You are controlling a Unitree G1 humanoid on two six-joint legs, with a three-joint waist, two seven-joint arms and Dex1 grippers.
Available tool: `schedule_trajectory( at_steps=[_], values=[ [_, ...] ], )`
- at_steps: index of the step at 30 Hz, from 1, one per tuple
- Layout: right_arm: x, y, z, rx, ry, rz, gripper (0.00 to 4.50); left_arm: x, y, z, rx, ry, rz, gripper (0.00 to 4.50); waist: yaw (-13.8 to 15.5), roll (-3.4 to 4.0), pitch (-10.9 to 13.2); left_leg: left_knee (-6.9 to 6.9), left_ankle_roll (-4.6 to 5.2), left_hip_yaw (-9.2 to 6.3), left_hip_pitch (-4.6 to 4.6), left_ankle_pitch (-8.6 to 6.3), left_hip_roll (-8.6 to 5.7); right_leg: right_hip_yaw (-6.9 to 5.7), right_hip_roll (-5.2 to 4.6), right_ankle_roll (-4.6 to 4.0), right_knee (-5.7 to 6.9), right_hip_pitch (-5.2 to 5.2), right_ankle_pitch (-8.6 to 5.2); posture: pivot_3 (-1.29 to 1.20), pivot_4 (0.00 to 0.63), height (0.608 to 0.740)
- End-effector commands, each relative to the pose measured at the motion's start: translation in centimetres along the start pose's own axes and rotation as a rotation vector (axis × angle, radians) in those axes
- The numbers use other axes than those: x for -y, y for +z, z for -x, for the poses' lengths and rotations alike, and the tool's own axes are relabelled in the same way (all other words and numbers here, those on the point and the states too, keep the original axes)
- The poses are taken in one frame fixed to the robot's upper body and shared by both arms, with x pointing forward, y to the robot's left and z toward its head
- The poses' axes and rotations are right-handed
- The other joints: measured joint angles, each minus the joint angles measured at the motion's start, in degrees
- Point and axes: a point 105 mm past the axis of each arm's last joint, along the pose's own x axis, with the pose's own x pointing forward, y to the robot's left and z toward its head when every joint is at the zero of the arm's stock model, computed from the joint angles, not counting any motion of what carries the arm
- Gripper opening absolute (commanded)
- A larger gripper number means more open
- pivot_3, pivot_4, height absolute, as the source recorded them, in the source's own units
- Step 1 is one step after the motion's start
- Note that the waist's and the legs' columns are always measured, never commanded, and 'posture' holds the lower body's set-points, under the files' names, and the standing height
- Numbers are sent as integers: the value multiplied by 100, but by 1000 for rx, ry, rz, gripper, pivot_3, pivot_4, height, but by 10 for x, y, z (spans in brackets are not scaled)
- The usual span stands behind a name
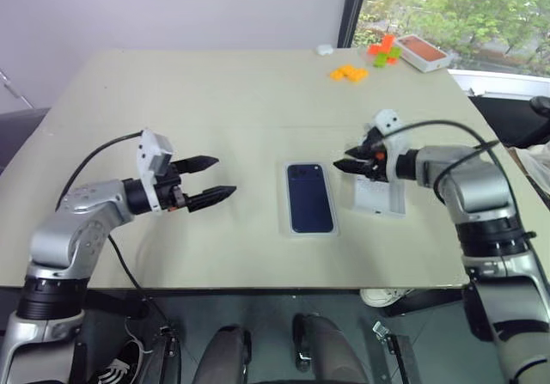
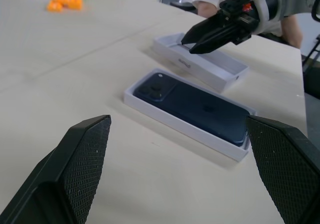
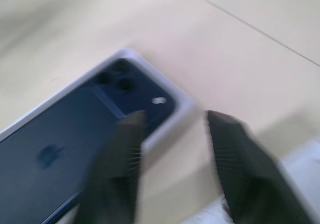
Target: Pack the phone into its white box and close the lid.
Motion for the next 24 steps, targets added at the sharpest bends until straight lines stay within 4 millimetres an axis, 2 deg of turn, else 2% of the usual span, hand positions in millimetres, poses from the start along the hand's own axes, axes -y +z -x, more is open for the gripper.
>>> schedule_trajectory(
  at_steps=[1, 3, 5, 9, 12, 14, 24],
  values=[
    [-4, 19, 8, -20, -45, -47, 2150, 1, 9, 2, 29, -5, -60, 4500, 0, 0, 0, 0, 0, -1, -2, 0, 1, 0, 1, 1, -1, -2, 0, 0, 150, 740],
    [-2, 11, 10, -86, -102, -101, 2150, 1, 10, 2, 38, -2, -90, 4500, 0, 0, 0, -1, 9, -1, -4, -5, 5, -1, 4, 2, -3, -3, 0, 0, 150, 740],
    [2, 5, 12, -126, -155, -68, 2150, 0, 9, 3, 37, 1, -91, 4500, 0, 0, 0, -2, 15, -1, -7, -8, 7, -2, 4, 3, -6, -5, 0, 0, 150, 740],
    [12, 3, 10, -135, -200, -134, 2150, -2, 8, 1, 41, 15, -99, 4500, -2, 0, 0, -1, 16, 1, -20, -9, 6, -2, 4, 3, -10, -12, 1, 0, 150, 740],
    [0, -6, 0, -118, -155, -100, 2150, -1, 9, -3, 57, 32, -99, 4500, -3, 0, 0, -1, 16, 3, -23, -9, 6, -2, 4, 4, -13, -12, 1, 0, 150, 740],
    [1, -13, -1, -136, -182, -107, 2150, -2, 9, -3, 56, 50, -109, 4500, -3, -1, -1, -1, 20, 1, -21, -11, 7, -2, 7, 5, -14, -11, 1, 0, 150, 740],
    [2, -15, 0, -137, -197, -112, 2150, -3, 9, -4, 55, 57, -115, 4500, -12, 3, 1, 1, 20, 2, -26, -11, 8, -2, 10, 5, -10, -18, 1, 0, 150, 740]
  ],
)
